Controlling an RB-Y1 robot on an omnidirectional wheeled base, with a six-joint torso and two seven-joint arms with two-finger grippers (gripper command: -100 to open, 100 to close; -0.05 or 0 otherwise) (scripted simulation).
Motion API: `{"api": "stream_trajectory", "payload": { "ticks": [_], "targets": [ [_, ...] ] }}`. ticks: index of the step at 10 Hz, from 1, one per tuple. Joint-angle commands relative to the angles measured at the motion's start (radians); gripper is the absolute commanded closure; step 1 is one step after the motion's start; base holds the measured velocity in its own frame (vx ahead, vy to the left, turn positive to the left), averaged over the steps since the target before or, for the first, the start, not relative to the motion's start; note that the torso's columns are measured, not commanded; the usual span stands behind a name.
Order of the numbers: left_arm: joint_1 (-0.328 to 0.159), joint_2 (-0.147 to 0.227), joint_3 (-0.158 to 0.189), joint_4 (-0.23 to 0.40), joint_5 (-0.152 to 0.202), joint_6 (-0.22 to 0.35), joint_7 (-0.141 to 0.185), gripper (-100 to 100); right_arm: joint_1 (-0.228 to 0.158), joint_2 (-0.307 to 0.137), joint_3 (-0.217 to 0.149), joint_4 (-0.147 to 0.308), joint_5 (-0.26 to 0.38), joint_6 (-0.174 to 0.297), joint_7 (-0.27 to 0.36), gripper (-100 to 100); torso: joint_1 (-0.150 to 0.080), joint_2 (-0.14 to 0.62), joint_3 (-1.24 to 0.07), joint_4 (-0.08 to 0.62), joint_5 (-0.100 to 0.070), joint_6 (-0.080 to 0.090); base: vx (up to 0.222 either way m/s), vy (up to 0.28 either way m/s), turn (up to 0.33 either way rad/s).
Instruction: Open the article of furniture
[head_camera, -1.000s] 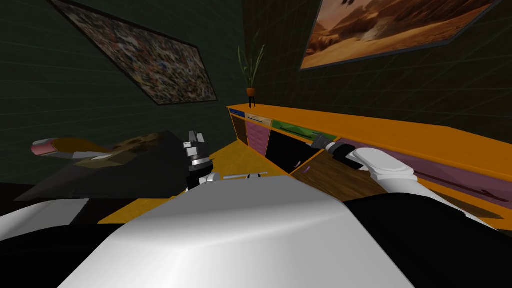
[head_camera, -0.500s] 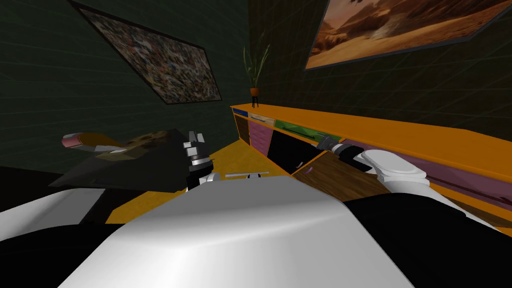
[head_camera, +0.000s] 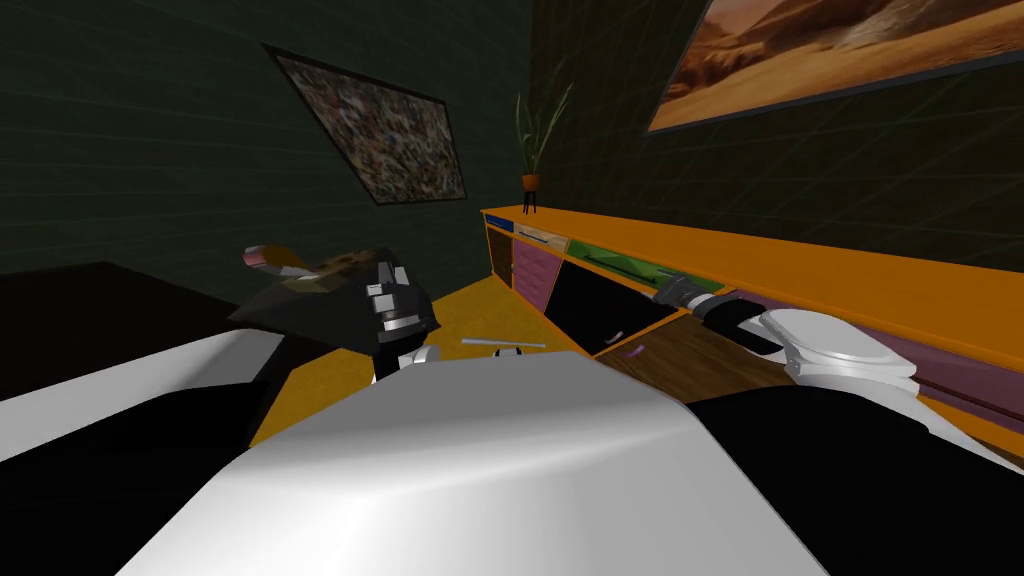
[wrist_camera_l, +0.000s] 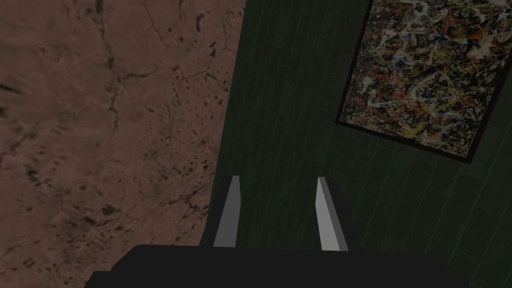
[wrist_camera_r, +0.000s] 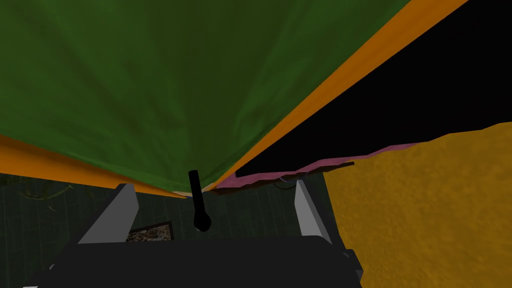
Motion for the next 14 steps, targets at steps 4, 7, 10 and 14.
{"api": "stream_trajectory", "payload": {
  "ticks": [4,7,10,14],
  "targets": [
    [0.0,0.0,0.0,0.0,0.0,0.0,0.0,0,0.004,0.016,-0.108,0.175,-0.033,-0.084,0.075,-100,0.001,-0.003,-0.002,-0.001,0.001,-0.002,-0.048,0.05,0.215],
    [0.0,0.0,0.0,0.0,0.0,0.0,0.0,0,0.008,0.025,-0.152,0.227,-0.046,-0.115,0.103,-100,-0.003,-0.003,-0.002,-0.001,-0.001,0.001,-0.018,0.028,0.112],
    [0.0,0.0,0.0,0.0,0.0,0.0,0.0,0,0.009,0.024,-0.147,0.238,-0.044,-0.106,0.095,-100,-0.001,-0.001,0.0,0.0,0.0,0.002,-0.02,0.023,0.057],
    [0.001,0.0,0.0,0.0,0.0,0.0,0.0,0,0.0,0.008,-0.065,0.125,-0.021,-0.053,0.046,100,-0.012,-0.004,-0.002,-0.002,-0.005,0.003,0.051,-0.053,-0.246]
  ]
}}
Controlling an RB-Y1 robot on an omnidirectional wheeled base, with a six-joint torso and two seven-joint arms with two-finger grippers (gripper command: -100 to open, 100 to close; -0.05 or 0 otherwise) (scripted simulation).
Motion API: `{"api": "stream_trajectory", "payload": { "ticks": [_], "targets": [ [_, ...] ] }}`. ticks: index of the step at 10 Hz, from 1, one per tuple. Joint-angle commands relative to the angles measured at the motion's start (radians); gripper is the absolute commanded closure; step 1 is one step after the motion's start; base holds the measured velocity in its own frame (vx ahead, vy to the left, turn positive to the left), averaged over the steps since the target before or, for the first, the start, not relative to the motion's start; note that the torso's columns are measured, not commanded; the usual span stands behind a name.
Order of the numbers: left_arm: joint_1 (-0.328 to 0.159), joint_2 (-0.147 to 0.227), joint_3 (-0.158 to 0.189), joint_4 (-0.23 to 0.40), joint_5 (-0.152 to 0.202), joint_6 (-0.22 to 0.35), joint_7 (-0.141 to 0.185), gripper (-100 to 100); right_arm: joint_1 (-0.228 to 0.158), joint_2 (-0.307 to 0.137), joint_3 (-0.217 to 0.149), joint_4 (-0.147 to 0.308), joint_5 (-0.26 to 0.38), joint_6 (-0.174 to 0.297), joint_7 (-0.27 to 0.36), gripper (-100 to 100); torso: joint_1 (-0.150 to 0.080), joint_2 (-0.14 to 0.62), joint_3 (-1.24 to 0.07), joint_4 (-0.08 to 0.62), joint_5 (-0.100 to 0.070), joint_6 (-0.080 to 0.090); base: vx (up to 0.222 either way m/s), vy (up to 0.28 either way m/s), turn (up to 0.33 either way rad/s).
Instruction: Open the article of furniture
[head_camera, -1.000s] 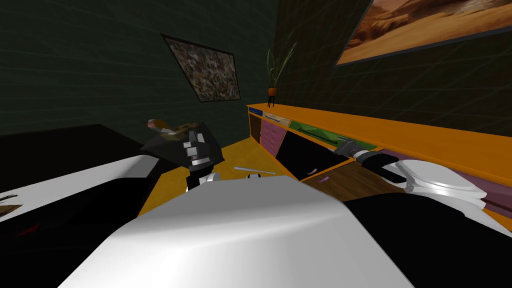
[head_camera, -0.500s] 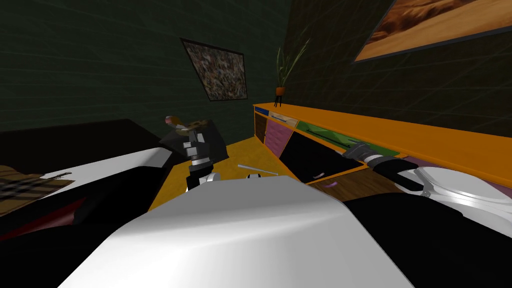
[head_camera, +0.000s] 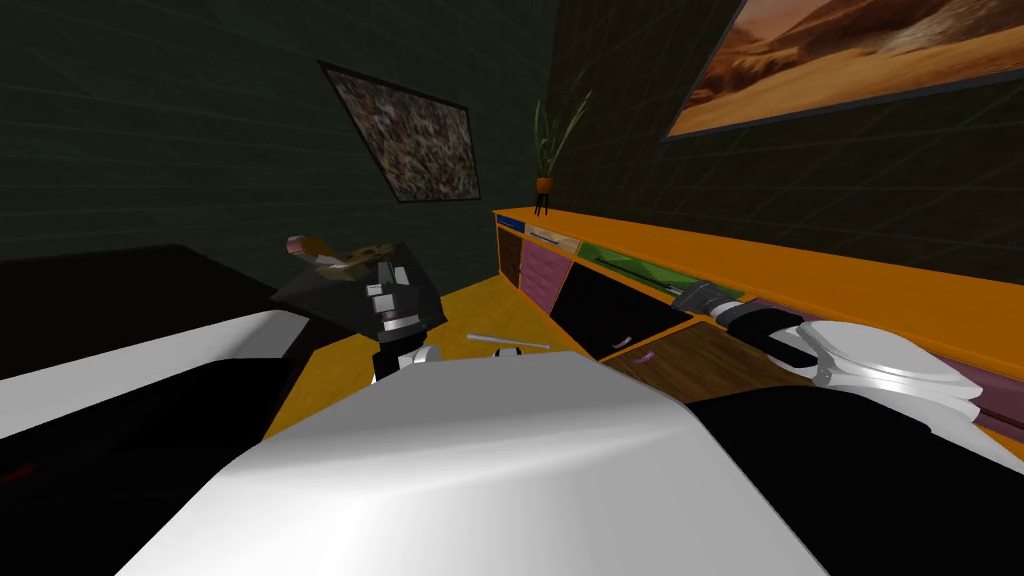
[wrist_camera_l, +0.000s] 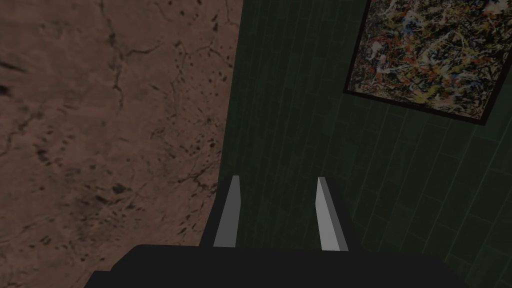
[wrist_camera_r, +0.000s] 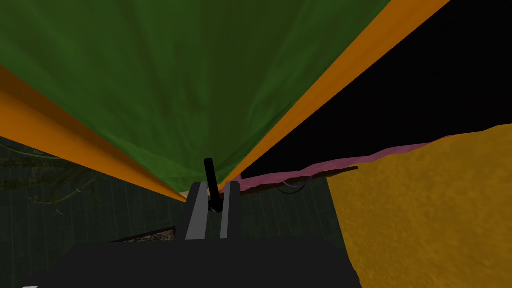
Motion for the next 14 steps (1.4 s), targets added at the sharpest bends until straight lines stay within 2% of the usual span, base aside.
{"api": "stream_trajectory", "payload": {
  "ticks": [1,2,3,4,5,6,7,8,9,10,11,12,13,14],
  "targets": [
    [0.0,0.0,0.0,0.0,0.0,0.0,0.0,0,0.007,-0.005,0.052,-0.072,0.018,0.049,-0.042,100,0.001,0.0,0.0,0.0,0.0,-0.003,0.045,-0.054,-0.252],
    [0.0,0.0,0.0,0.0,0.0,0.0,0.0,0,0.007,-0.005,0.052,-0.1,0.018,0.049,-0.042,100,0.001,0.0,0.0,-0.001,0.0,0.003,0.054,-0.044,-0.177],
    [0.0,0.0,0.0,0.0,0.0,0.0,0.0,0,0.003,-0.013,0.094,-0.139,0.031,0.08,-0.071,100,0.0,0.0,0.0,0.0,0.0,0.002,0.061,-0.062,-0.289],
    [0.0,0.0,0.0,0.0,0.0,0.0,0.0,0,0.003,-0.013,0.096,-0.163,0.031,0.08,-0.071,100,-0.001,0.002,0.001,0.0,-0.001,0.005,0.056,-0.042,-0.183],
    [0.0,0.0,0.0,0.0,0.0,0.0,0.0,0,-0.001,-0.022,0.139,-0.206,0.044,0.111,-0.1,100,-0.001,0.002,0.001,0.0,-0.001,0.002,0.07,-0.053,-0.301],
    [0.0,0.0,0.0,0.0,0.0,0.0,0.0,0,-0.001,-0.022,0.139,-0.227,0.044,0.111,-0.1,100,-0.001,0.002,0.001,-0.001,-0.001,0.005,0.058,-0.036,-0.168],
    [0.0,0.0,0.0,0.0,0.0,0.0,0.0,0,-0.005,-0.03,0.182,-0.269,0.056,0.142,-0.129,100,0.0,0.002,0.002,0.0,-0.001,0.002,0.059,-0.053,-0.226],
    [0.0,0.0,0.0,0.0,0.0,0.0,0.0,0,-0.005,-0.03,0.182,-0.289,0.056,0.142,-0.129,100,-0.001,0.0,0.001,-0.001,-0.002,0.002,0.049,-0.048,-0.19],
    [0.0,0.0,0.0,0.0,0.0,0.0,0.0,0,-0.01,-0.039,0.225,-0.322,0.069,0.173,-0.157,100,0.0,0.001,0.001,-0.001,-0.001,0.003,0.075,-0.042,-0.351],
    [0.0,0.0,0.0,0.0,0.0,0.0,0.0,0,-0.01,-0.039,0.225,-0.355,0.069,0.173,-0.157,100,-0.001,0.002,0.002,-0.001,-0.002,0.009,0.072,-0.024,-0.155],
    [0.0,0.0,0.0,0.0,0.0,0.0,0.0,0,-0.014,-0.047,0.266,-0.393,0.082,0.204,-0.186,100,0.0,0.004,0.003,0.0,-0.001,0.004,0.076,-0.049,-0.288],
    [0.0,0.0,0.0,0.0,0.0,0.0,0.0,0,-0.014,-0.047,0.269,-0.418,0.082,0.204,-0.186,100,0.001,0.004,0.003,-0.001,-0.001,0.005,0.061,-0.039,-0.167],
    [0.0,0.0,0.0,0.0,0.0,0.0,0.0,0,-0.018,-0.055,0.304,-0.467,0.095,0.235,-0.215,100,0.002,0.005,0.004,-0.001,-0.001,0.004,0.062,-0.051,-0.284],
    [0.0,0.0,0.0,0.0,0.0,0.0,0.0,0,-0.018,-0.055,0.312,-0.482,0.095,0.235,-0.215,100,0.001,0.005,0.003,0.0,-0.001,0.006,0.058,-0.031,-0.176]
  ]
}}
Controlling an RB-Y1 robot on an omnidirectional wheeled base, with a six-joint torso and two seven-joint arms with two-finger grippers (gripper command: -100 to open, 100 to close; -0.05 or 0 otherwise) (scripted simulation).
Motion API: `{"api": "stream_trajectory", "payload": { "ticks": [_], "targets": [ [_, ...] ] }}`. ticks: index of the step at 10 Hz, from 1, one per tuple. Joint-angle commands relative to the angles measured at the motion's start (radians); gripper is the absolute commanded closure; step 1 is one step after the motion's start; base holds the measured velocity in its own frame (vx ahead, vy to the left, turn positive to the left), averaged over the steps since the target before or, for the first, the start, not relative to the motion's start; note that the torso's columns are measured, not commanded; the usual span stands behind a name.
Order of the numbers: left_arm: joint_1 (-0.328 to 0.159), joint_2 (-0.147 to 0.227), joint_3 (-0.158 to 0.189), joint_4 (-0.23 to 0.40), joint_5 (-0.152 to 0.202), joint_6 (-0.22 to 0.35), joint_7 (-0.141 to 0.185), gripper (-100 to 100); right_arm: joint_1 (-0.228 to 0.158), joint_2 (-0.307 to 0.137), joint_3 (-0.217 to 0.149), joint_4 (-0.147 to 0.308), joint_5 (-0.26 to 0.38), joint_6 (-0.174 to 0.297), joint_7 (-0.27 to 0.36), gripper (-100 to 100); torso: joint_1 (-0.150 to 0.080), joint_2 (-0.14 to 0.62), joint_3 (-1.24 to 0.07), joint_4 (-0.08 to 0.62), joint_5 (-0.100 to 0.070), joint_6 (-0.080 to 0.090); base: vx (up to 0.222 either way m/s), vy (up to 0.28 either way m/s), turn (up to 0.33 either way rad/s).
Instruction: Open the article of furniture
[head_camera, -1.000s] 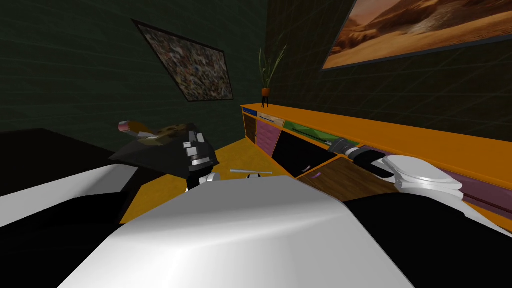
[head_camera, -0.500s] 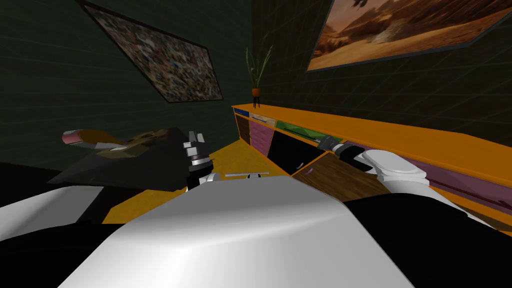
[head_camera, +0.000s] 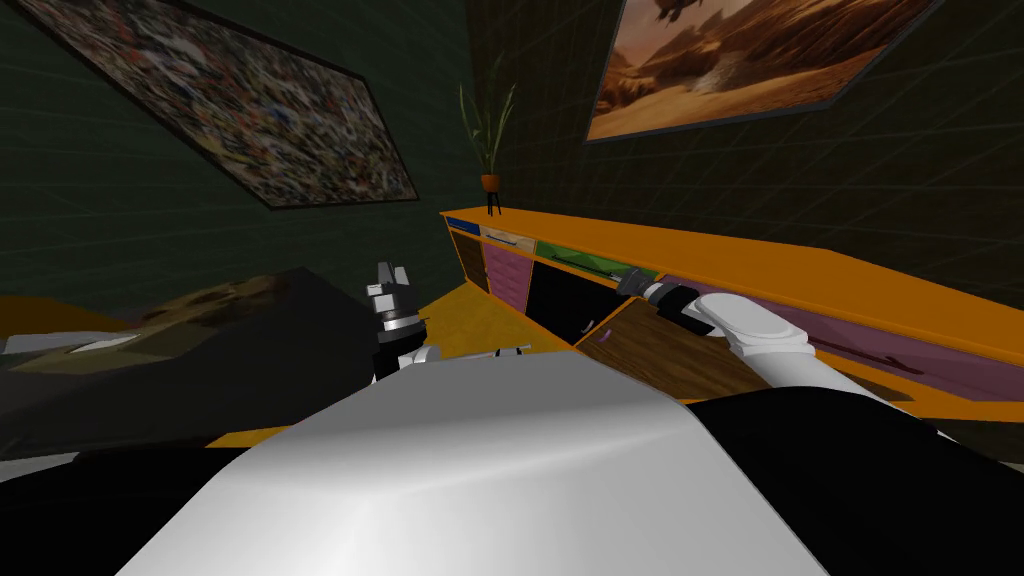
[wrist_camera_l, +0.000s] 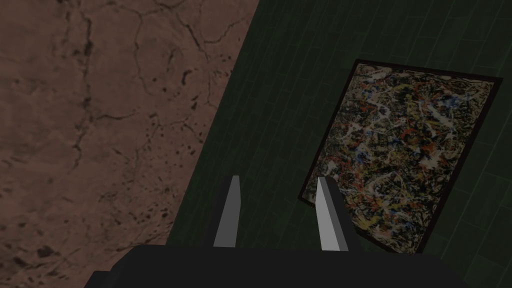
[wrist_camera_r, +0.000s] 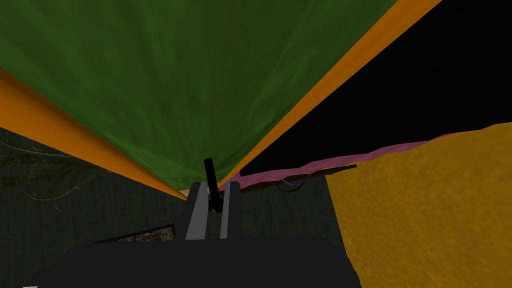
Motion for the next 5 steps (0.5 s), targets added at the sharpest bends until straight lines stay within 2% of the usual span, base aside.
{"api": "stream_trajectory", "payload": {
  "ticks": [1,2,3,4,5],
  "targets": [
    [0.0,0.0,0.0,0.0,0.0,0.0,0.0,0,0.008,-0.013,0.068,-0.079,0.024,0.055,-0.05,100,0.001,0.0,0.0,0.0,0.0,-0.002,0.067,-0.039,-0.28],
    [0.0,0.0,0.0,0.0,0.0,0.0,0.0,0,0.008,-0.013,0.073,-0.11,0.024,0.055,-0.05,100,0.0,0.0,0.0,0.0,0.0,0.002,0.056,-0.025,-0.156],
    [0.0,0.0,0.0,0.0,0.0,0.0,0.0,0,-0.002,-0.01,0.053,-0.087,0.015,0.038,-0.038,100,0.0,0.0,0.0,-0.001,-0.001,-0.003,0.014,-0.004,0.011],
    [0.0,0.0,0.0,0.0,0.0,0.0,0.0,0,-0.033,-0.007,0.051,-0.042,0.006,0.006,-0.014,100,0.003,-0.001,-0.001,0.0,0.001,-0.005,-0.02,0.054,0.041],
    [0.0,0.0,0.0,0.0,0.0,0.0,0.0,0,-0.033,-0.007,0.051,-0.042,0.006,0.006,-0.014,100,0.007,-0.001,-0.001,0.0,0.003,-0.005,-0.033,0.071,0.003]
  ]
}}
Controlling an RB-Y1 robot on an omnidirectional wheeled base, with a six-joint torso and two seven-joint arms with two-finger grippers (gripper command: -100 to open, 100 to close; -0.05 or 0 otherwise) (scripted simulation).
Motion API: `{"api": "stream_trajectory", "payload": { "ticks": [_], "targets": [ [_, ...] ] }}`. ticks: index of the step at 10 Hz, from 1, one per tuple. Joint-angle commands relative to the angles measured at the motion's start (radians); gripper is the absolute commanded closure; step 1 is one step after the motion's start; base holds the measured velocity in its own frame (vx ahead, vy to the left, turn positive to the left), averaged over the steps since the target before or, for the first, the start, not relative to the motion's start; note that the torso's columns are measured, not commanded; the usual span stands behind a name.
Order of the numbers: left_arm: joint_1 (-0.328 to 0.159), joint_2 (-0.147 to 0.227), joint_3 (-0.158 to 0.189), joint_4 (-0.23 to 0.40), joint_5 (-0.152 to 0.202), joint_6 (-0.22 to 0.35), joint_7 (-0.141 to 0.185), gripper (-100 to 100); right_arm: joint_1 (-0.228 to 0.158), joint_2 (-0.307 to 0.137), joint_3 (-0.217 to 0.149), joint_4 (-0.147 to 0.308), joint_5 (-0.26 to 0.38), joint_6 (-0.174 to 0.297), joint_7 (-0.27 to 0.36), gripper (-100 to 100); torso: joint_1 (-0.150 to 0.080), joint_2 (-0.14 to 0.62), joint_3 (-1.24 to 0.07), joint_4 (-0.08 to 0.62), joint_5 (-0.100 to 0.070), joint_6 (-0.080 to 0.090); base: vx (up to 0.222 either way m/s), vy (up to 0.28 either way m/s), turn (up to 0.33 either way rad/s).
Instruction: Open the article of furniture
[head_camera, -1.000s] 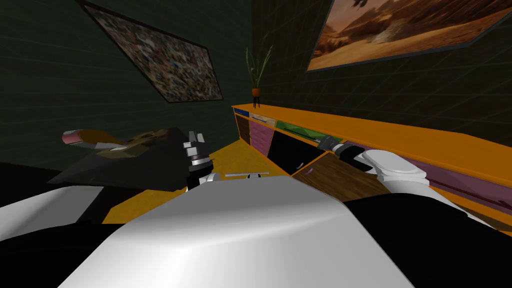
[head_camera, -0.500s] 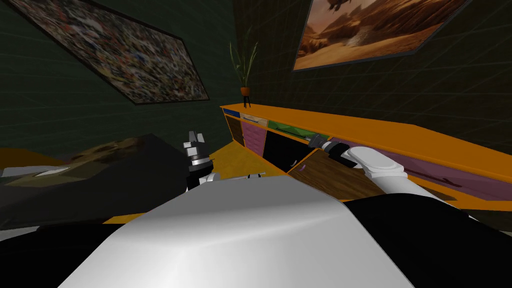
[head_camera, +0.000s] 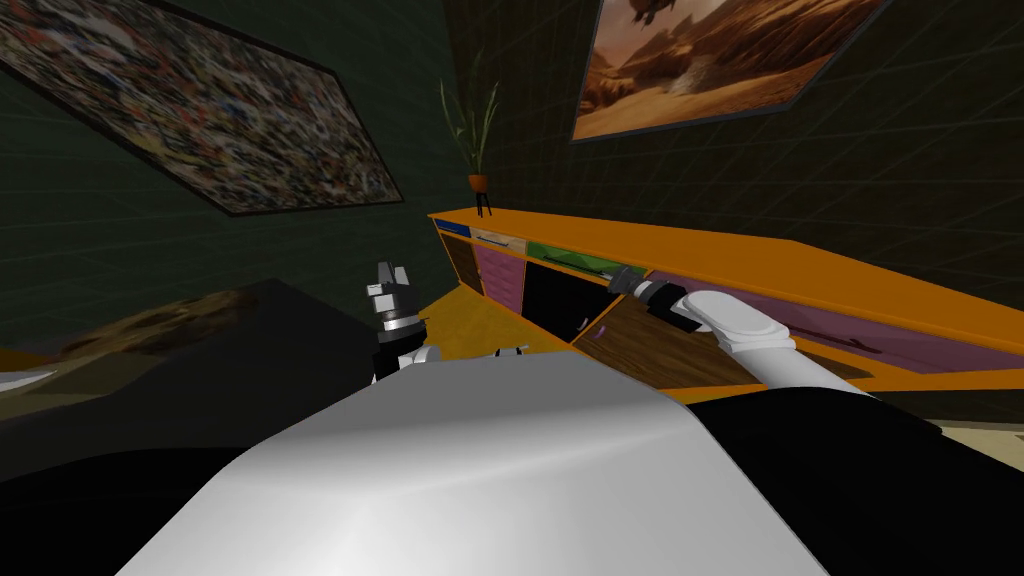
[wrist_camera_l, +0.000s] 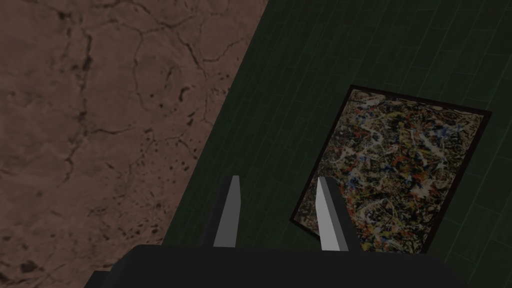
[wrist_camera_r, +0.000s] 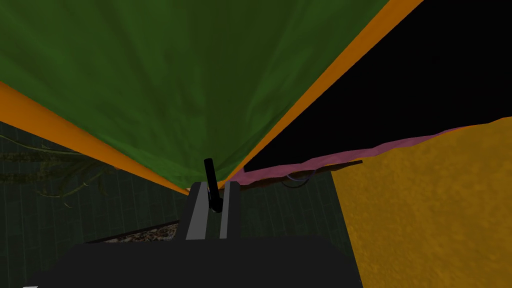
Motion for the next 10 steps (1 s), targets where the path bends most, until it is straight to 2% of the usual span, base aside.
{"api": "stream_trajectory", "payload": {
  "ticks": [1,2,3,4,5,6,7,8,9,10],
  "targets": [
    [0.0,0.0,0.0,0.0,0.0,0.0,0.0,0,-0.042,0.004,-0.001,0.069,-0.012,-0.053,0.037,100,0.001,0.0,0.0,0.0,0.001,-0.001,-0.055,0.087,0.004],
    [0.0,0.0,0.0,0.0,0.0,0.0,0.0,0,-0.042,0.004,-0.001,0.077,-0.012,-0.053,0.037,100,0.002,0.0,0.0,0.0,0.001,-0.001,-0.052,0.079,0.002],
    [0.0,0.0,0.0,0.0,0.0,0.0,0.0,0,-0.07,0.006,-0.005,0.113,-0.021,-0.086,0.06,100,0.0,-0.001,-0.001,0.0,0.001,-0.001,-0.057,0.093,0.007],
    [0.0,0.0,0.0,0.0,0.0,0.0,0.0,0,-0.07,0.006,-0.005,0.125,-0.021,-0.086,0.06,100,0.001,-0.002,-0.002,0.0,0.001,-0.002,-0.043,0.077,0.001],
    [0.0,0.0,0.0,0.0,0.0,0.0,0.0,0,-0.097,0.008,-0.009,0.161,-0.029,-0.119,0.083,100,0.0,-0.004,-0.002,0.0,0.001,-0.003,-0.039,0.082,0.006],
    [0.0,0.0,0.0,0.0,0.0,0.0,0.0,0,-0.097,0.008,-0.009,0.172,-0.029,-0.119,0.083,100,0.001,-0.004,-0.003,0.0,0.002,-0.004,-0.036,0.07,0.0],
    [0.0,0.0,0.0,0.0,0.0,0.0,0.0,0,-0.125,0.011,-0.012,0.204,-0.037,-0.152,0.106,100,0.001,-0.005,-0.003,-0.001,0.001,-0.004,-0.052,0.077,0.012],
    [0.0,0.0,0.0,0.0,0.0,0.0,0.0,0,-0.125,0.011,-0.012,0.22,-0.037,-0.152,0.106,100,0.002,-0.004,-0.003,0.0,0.002,-0.005,-0.041,0.061,0.005],
    [0.0,0.0,0.0,0.0,0.0,0.0,0.0,0,-0.152,0.013,-0.016,0.252,-0.046,-0.185,0.129,100,0.002,-0.005,-0.003,-0.001,0.001,-0.005,-0.037,0.08,0.011],
    [0.0,0.0,0.0,0.0,0.0,0.0,0.0,0,-0.152,0.013,-0.016,0.268,-0.046,-0.185,0.129,100,0.003,-0.005,-0.004,-0.001,0.002,-0.006,-0.036,0.068,0.01]
  ]
}}
